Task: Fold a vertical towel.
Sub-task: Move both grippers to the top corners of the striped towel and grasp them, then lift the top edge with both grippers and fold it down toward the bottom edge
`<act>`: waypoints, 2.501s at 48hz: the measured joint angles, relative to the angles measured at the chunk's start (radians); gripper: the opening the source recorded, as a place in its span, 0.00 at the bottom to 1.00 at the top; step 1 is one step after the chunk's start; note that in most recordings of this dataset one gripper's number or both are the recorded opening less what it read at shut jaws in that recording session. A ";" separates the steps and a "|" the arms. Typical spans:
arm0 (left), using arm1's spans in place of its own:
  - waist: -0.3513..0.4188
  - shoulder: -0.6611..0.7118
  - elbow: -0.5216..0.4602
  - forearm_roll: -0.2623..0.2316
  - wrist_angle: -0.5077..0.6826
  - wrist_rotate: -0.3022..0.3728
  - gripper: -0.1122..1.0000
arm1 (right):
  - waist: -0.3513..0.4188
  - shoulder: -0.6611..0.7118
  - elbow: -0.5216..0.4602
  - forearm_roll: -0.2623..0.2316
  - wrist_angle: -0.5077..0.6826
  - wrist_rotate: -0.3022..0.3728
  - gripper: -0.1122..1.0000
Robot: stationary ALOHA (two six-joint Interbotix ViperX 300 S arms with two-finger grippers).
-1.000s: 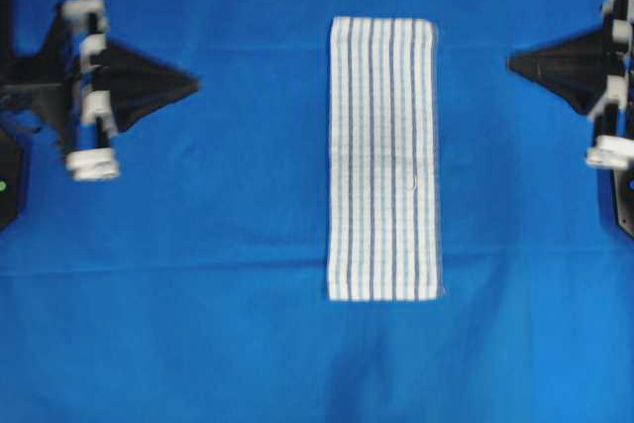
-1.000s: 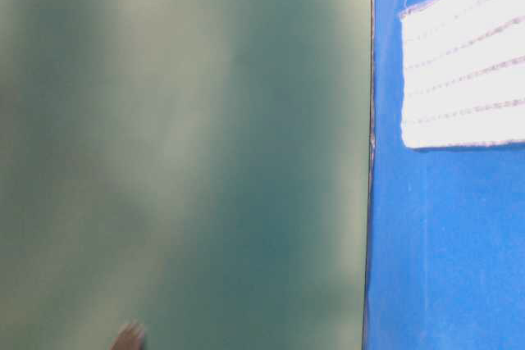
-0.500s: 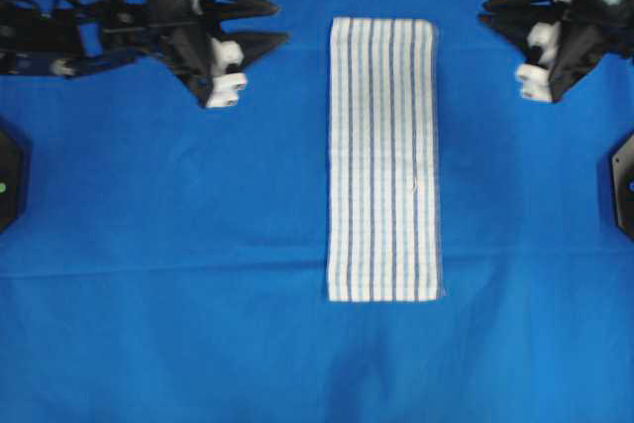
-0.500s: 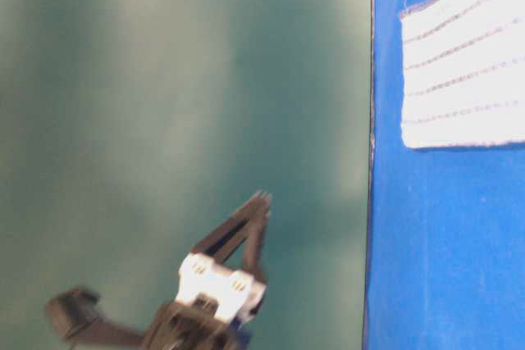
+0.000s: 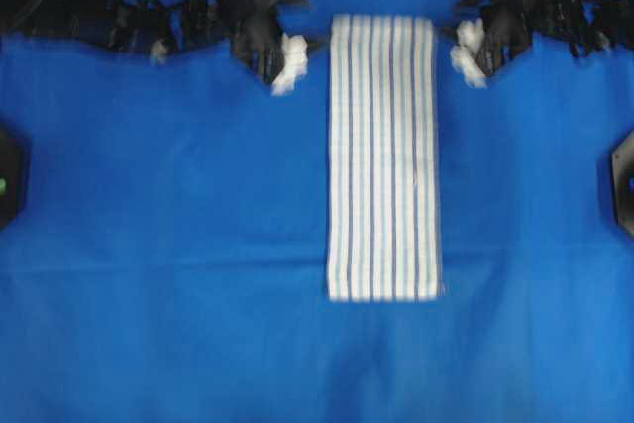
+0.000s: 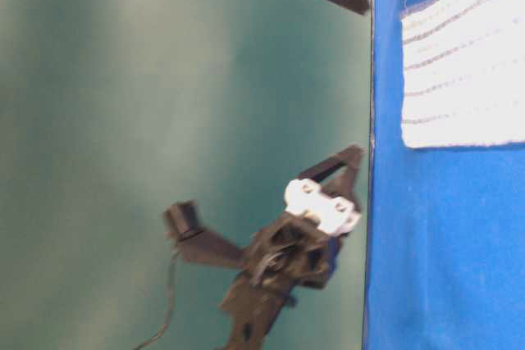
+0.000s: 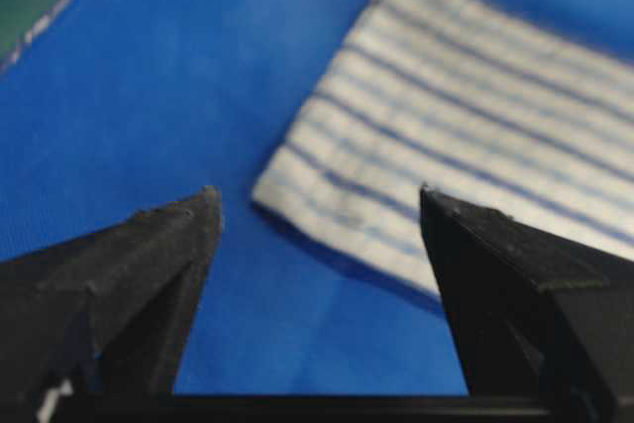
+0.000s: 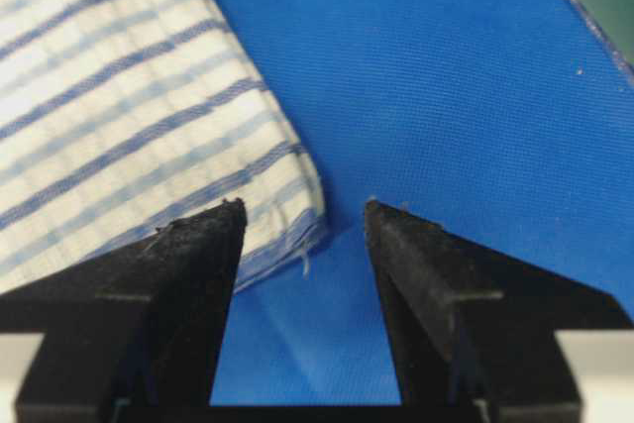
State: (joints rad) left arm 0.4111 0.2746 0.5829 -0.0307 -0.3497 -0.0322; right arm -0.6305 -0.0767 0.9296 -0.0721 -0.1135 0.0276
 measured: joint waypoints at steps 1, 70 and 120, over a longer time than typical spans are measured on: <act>0.003 0.009 -0.008 0.000 -0.002 0.000 0.79 | -0.002 0.014 -0.008 -0.002 0.000 0.002 0.60; 0.063 0.198 -0.206 0.000 0.040 0.054 0.14 | -0.054 0.132 -0.110 -0.009 -0.029 -0.038 0.17; -0.034 -0.089 -0.031 0.000 0.037 0.112 0.14 | 0.041 -0.224 0.000 -0.005 0.064 -0.037 0.17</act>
State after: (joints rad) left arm 0.3774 0.1856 0.5522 -0.0307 -0.3129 0.0798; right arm -0.5890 -0.3007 0.9296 -0.0767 -0.0491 -0.0092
